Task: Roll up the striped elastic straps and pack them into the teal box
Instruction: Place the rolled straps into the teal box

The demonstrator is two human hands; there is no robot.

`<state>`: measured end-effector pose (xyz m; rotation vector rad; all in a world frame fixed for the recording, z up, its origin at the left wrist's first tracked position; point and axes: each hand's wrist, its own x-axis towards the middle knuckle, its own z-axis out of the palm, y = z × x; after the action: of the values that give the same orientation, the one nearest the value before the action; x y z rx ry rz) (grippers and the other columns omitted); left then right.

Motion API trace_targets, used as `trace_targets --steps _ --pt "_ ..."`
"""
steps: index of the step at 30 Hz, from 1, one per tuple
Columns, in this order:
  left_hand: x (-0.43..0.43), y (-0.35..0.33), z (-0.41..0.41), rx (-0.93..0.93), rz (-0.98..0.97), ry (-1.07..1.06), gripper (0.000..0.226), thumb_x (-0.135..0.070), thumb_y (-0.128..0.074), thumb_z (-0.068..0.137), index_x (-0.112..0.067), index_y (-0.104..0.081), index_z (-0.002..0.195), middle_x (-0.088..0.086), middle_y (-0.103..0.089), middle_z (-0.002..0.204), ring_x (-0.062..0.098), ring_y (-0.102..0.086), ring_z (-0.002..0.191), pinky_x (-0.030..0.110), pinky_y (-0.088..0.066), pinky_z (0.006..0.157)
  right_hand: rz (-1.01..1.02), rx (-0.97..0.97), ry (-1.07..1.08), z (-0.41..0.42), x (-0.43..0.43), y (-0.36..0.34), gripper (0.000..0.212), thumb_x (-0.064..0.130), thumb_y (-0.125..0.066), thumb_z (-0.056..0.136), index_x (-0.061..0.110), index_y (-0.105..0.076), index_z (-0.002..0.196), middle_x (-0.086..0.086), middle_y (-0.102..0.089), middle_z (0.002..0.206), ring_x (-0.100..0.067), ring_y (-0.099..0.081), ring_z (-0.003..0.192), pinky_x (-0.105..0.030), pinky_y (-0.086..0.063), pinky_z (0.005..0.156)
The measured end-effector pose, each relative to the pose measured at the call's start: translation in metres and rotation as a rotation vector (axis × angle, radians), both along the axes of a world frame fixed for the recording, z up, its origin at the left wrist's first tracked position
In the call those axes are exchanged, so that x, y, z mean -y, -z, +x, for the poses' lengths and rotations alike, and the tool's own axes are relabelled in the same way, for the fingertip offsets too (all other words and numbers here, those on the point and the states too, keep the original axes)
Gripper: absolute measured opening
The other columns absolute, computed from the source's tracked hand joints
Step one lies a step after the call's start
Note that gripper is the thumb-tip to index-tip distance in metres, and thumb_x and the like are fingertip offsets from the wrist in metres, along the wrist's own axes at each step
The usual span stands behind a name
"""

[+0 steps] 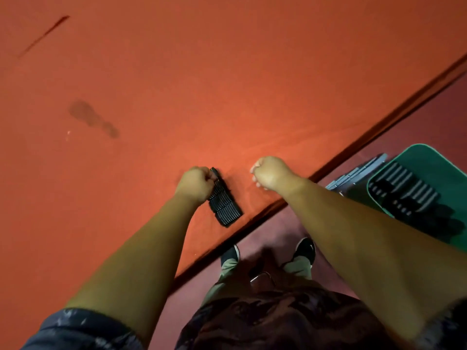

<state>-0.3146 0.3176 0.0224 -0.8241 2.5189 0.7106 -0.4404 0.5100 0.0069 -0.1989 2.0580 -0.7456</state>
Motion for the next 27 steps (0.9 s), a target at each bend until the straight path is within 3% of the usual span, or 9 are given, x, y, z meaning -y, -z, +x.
trace_targets --steps 5,8,11,14,17,22,25,27 --pt "0.015 0.024 0.046 0.014 0.051 -0.070 0.023 -0.005 -0.059 0.098 -0.008 -0.077 0.112 0.015 -0.077 0.117 0.036 -0.069 0.112 0.033 -0.046 0.088 0.038 0.023 -0.058 0.044 0.039 0.027 0.028 0.014 -0.049 0.100 0.003 -0.075 0.104 -0.019 -0.078 0.108 -0.041 -0.074 0.104 -0.049 -0.061 0.092" --pt "0.015 0.044 0.060 0.008 0.097 -0.065 0.021 -0.006 -0.061 0.099 -0.010 -0.076 0.112 0.014 -0.077 0.118 0.036 -0.070 0.113 0.032 -0.045 0.088 0.088 0.062 -0.083 0.063 0.048 0.054 0.023 0.014 -0.054 0.097 0.006 -0.076 0.098 -0.019 -0.079 0.099 -0.041 -0.076 0.099 -0.053 -0.064 0.089" --pt "0.006 0.063 0.066 0.001 0.152 -0.061 0.029 0.002 -0.061 0.093 -0.006 -0.075 0.117 0.018 -0.073 0.125 0.038 -0.067 0.116 0.032 -0.045 0.093 0.149 0.057 -0.092 0.079 0.047 0.067 0.014 0.021 -0.070 0.093 0.009 -0.076 0.091 -0.017 -0.079 0.095 -0.037 -0.076 0.096 -0.047 -0.062 0.091" --pt "-0.005 0.076 0.065 -0.030 0.180 -0.012 0.038 0.007 -0.063 0.089 -0.002 -0.071 0.126 0.020 -0.064 0.133 0.038 -0.061 0.124 0.030 -0.040 0.100 0.147 0.035 -0.041 0.092 0.043 0.080 0.025 0.027 -0.083 0.091 0.010 -0.074 0.108 -0.008 -0.078 0.109 -0.028 -0.073 0.102 -0.038 -0.058 0.096" --pt "-0.014 0.086 0.063 -0.038 0.203 0.010 0.047 0.007 -0.062 0.092 -0.001 -0.063 0.138 0.020 -0.057 0.142 0.037 -0.056 0.132 0.033 -0.040 0.109 0.121 0.045 0.033 0.102 0.041 0.090 0.042 0.027 -0.085 0.092 0.009 -0.068 0.126 -0.006 -0.074 0.114 -0.026 -0.072 0.106 -0.043 -0.059 0.099" --pt "-0.020 0.102 0.067 -0.006 0.208 -0.011 0.057 0.002 -0.068 0.092 -0.003 -0.054 0.146 0.016 -0.051 0.144 0.036 -0.057 0.129 0.046 -0.047 0.112 0.168 0.022 0.025 0.106 0.040 0.102 0.039 0.031 -0.084 0.092 0.005 -0.070 0.118 -0.013 -0.077 0.110 -0.033 -0.074 0.106 -0.043 -0.059 0.095" --pt "-0.019 0.106 0.065 -0.015 0.209 -0.029 0.054 0.002 -0.065 0.091 -0.004 -0.054 0.144 0.017 -0.049 0.141 0.037 -0.060 0.122 0.047 -0.050 0.108 0.175 0.026 0.014 0.108 0.038 0.106 0.048 0.028 -0.084 0.093 0.006 -0.066 0.133 -0.006 -0.070 0.120 -0.025 -0.067 0.114 -0.029 -0.049 0.095" --pt "-0.019 0.108 0.061 0.012 0.198 -0.027 0.054 0.001 -0.064 0.093 -0.005 -0.053 0.146 0.016 -0.046 0.141 0.037 -0.059 0.123 0.045 -0.049 0.110 0.148 0.051 0.010 0.110 0.036 0.112 0.049 0.027 -0.086 0.091 0.010 -0.066 0.133 -0.002 -0.071 0.118 -0.022 -0.068 0.112 -0.030 -0.050 0.098"
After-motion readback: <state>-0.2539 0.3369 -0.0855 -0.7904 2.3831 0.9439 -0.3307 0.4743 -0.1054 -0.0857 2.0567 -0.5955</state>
